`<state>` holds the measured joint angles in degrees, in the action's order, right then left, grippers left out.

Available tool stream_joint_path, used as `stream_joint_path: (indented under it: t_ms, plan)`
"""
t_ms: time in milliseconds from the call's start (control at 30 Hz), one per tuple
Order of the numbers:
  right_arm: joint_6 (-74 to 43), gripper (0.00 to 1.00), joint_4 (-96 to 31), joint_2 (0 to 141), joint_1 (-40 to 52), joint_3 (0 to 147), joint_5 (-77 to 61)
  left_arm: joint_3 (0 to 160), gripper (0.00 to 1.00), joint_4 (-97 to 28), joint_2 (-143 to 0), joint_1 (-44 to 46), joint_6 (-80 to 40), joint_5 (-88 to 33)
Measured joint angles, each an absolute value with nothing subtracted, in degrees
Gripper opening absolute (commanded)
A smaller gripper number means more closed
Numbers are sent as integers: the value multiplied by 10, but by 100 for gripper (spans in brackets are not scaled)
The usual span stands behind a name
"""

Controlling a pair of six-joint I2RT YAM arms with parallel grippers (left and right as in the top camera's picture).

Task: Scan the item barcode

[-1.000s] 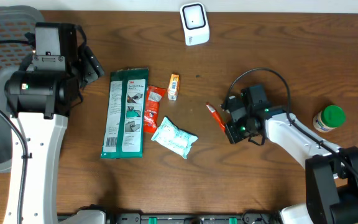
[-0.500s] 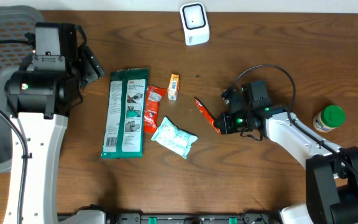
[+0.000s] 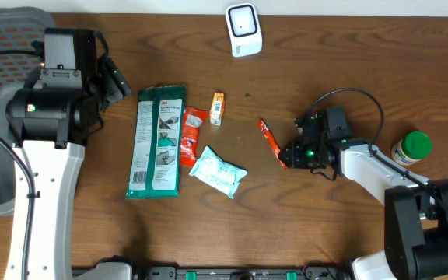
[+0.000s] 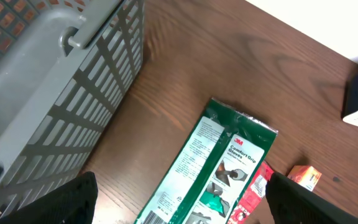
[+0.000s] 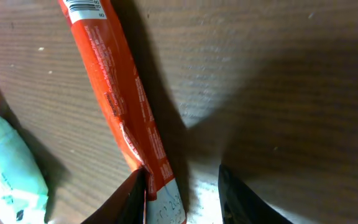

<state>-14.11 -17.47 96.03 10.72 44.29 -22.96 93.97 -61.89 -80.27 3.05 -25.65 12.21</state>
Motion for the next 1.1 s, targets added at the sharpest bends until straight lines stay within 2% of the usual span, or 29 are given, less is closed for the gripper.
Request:
stream_joint_path:
  t_ms: [300,533,833,1100]
  plan:
    - [-143,40,-167,958,107,454,-158,940,87,-619,-803,30,-256,122]
    - [-127,40,-249,953,113,509,-156,940,87,-619,-803,30,-256,122]
    - [-115,47,-268,944,211,542,-79,940,87,-619,-803,30,-256,122]
    - [-113,49,-250,991,231,542,-8,940,87,-619,-803,30,-256,122]
